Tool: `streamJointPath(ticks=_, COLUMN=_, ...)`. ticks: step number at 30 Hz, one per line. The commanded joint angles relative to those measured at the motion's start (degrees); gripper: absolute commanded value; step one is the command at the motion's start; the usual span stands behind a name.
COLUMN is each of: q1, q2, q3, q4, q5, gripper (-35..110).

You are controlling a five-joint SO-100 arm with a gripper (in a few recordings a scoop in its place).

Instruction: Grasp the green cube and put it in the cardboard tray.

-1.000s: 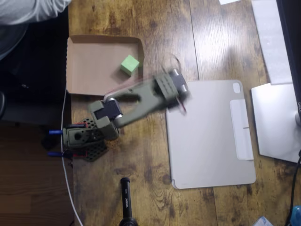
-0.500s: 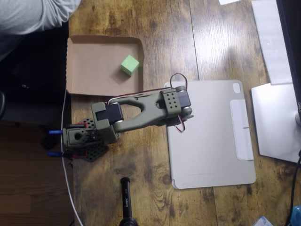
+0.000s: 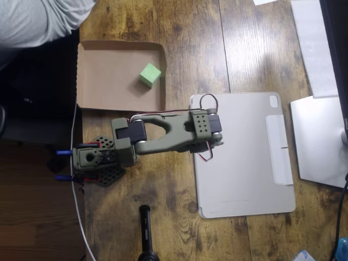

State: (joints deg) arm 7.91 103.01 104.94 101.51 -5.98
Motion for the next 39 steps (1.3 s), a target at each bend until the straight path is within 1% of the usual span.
streamJointPath(ticks=1, q1=1.1, q2=0.1, q3=0.5, q4=1.1, q5=0.1, gripper=0)
streamJointPath(ticks=6, q1=0.4, q2=-3.8, q3=0.4, q4=0.4, q5=1.0, gripper=0)
streamJointPath(ticks=39, q1=0.4, q2=-3.3, q3=0.3, q4=1.1, q5=0.1, gripper=0)
